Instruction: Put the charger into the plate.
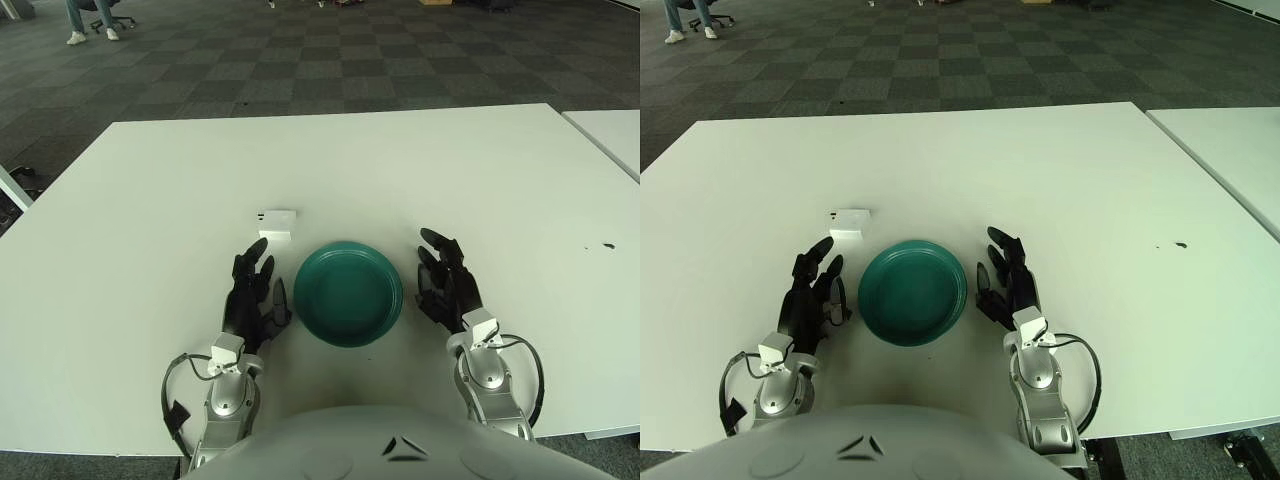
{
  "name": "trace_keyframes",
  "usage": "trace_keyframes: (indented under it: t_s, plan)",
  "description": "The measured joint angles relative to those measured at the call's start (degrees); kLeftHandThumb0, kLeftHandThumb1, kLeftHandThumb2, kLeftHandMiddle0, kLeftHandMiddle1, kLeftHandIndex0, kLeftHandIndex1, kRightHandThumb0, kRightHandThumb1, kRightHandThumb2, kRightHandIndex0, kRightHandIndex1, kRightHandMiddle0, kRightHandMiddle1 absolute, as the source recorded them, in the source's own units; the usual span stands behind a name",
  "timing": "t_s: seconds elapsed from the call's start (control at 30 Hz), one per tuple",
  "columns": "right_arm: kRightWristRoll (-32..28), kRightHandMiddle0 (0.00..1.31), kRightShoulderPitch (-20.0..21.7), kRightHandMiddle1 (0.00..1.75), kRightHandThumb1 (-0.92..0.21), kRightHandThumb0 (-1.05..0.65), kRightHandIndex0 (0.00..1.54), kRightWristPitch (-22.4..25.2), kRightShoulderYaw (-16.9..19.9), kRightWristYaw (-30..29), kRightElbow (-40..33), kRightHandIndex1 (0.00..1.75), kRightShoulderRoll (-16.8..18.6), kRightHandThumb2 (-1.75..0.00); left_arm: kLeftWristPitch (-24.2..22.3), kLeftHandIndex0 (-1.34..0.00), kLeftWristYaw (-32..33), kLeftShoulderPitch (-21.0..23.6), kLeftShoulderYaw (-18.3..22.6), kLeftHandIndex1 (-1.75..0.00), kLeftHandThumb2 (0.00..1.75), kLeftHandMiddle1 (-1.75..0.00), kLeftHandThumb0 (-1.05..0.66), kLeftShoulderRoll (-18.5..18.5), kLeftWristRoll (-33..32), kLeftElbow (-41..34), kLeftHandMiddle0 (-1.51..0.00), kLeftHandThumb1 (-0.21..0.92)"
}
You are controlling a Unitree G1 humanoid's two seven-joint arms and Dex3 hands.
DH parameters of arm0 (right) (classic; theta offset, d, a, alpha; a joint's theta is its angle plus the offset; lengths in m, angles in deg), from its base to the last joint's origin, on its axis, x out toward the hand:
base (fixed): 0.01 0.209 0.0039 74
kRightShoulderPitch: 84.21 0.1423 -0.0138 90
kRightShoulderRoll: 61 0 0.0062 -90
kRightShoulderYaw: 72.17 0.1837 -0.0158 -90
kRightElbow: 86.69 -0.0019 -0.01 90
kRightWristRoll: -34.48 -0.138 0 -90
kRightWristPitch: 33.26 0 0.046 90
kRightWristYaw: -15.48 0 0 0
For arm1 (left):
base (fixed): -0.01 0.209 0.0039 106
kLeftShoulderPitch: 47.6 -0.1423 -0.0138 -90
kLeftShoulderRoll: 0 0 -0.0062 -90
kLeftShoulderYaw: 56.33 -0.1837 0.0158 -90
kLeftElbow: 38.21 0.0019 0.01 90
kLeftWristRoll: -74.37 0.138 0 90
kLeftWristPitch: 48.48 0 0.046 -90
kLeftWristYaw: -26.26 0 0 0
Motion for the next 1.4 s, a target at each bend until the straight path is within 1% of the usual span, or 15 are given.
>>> trace_keyframes:
  t_s: [0.17,0.4,0.5,0.67,0.8,0.87,0.93,1.0,1.03,1.1,1.17,1.3,1.4]
  plan:
    - [0.1,0.0,0.0,0.65,-0.92,-0.64,0.41,-0.1,-0.2,-0.3,0.3,0.01,0.1,-0.72,-0.4,0.0,-0.4,-0.1,0.5,-0.74,0.96,-0.01,-0.85,-0.1,-1.0,-0.6,-0.45,0.92]
    - [0.7,0.0,0.9,0.67,-0.92,-0.63,0.43,-0.8,-1.0,-0.7,1.5,0.01,0.2,-0.72,-4.3,-0.02,-1.8,-1.2,1.1,-0.75,0.97,0.0,-0.83,-0.5,-3.2,-6.4,-0.45,0.92]
    - [0.8,0.0,1.4,0.68,-0.92,-0.62,0.43,-1.0,-1.1,-0.9,2.2,0.02,0.2,-0.72,-6.9,-0.03,-1.9,-1.4,0.9,-0.76,0.98,0.0,-0.82,-0.6,-3.4,-9.9,-0.43,0.92]
    - [0.8,0.0,2.1,0.68,-0.92,-0.61,0.44,-2.0,-1.2,-1.2,3.2,0.02,0.3,-0.71,-12.8,-0.05,-1.9,-1.2,1.0,-0.78,0.98,0.0,-0.81,-0.7,-3.6,-16.2,-0.43,0.92]
    - [0.7,0.0,2.2,0.69,-0.92,-0.61,0.45,-2.3,-1.3,-1.2,3.2,0.02,0.4,-0.7,-18.5,-0.06,-1.9,1.2,2.5,-0.78,0.98,0.0,-0.82,-1.3,-4.1,-20.8,-0.44,0.92]
    - [0.7,0.0,2.3,0.68,-0.92,-0.62,0.46,-2.3,-1.4,-1.2,3.2,0.02,0.4,-0.7,-20.7,-0.06,-1.9,3.7,3.8,-0.79,0.97,0.0,-0.83,-2.2,-4.0,-22.0,-0.43,0.92]
    - [0.7,0.0,2.4,0.67,-0.92,-0.62,0.46,-2.2,-1.5,-1.2,3.2,0.02,0.5,-0.7,-21.8,-0.05,-1.9,7.8,5.5,-0.79,0.96,0.0,-0.83,-4.0,-3.0,-21.9,-0.42,0.92]
    - [0.8,0.0,2.4,0.66,-0.92,-0.62,0.46,-2.0,-1.6,-1.2,3.2,0.02,0.6,-0.7,-21.4,-0.04,-1.9,11.9,6.9,-0.79,0.93,0.0,-0.83,-6.3,-1.0,-20.6,-0.39,0.92]
    - [0.8,0.0,2.5,0.65,-0.92,-0.62,0.46,-1.8,-1.7,-1.3,3.1,0.02,0.6,-0.7,-20.6,-0.04,-1.9,14.2,7.4,-0.79,0.92,0.0,-0.83,-8.1,0.5,-19.4,-0.39,0.92]
    - [1.0,0.0,2.7,0.65,-0.92,-0.63,0.46,-1.3,-1.9,-1.3,2.9,0.02,0.7,-0.71,-17.5,-0.02,-1.5,18.5,8.0,-0.79,0.9,0.0,-0.84,-12.5,5.7,-15.5,-0.36,0.92]
    - [1.0,0.0,2.9,0.65,-0.92,-0.63,0.45,-1.2,-2.0,-1.3,2.9,0.02,0.9,-0.71,-14.2,-0.01,-0.6,21.6,8.1,-0.79,0.88,0.0,-0.88,-16.7,10.6,-12.0,-0.36,0.92]
    - [0.9,0.0,2.9,0.66,-0.92,-0.64,0.45,-1.2,-2.0,-1.4,2.8,0.01,1.1,-0.71,-7.1,0.0,2.3,26.0,7.4,-0.81,0.83,-0.01,-0.96,-23.7,20.2,-4.7,-0.37,0.92]
    - [0.9,0.0,3.0,0.66,-0.92,-0.64,0.45,-1.1,-2.0,-1.4,2.8,0.01,1.3,-0.71,-3.0,0.0,5.0,28.6,6.0,-0.8,0.8,-0.01,-1.01,-27.9,26.9,1.1,-0.36,0.92]
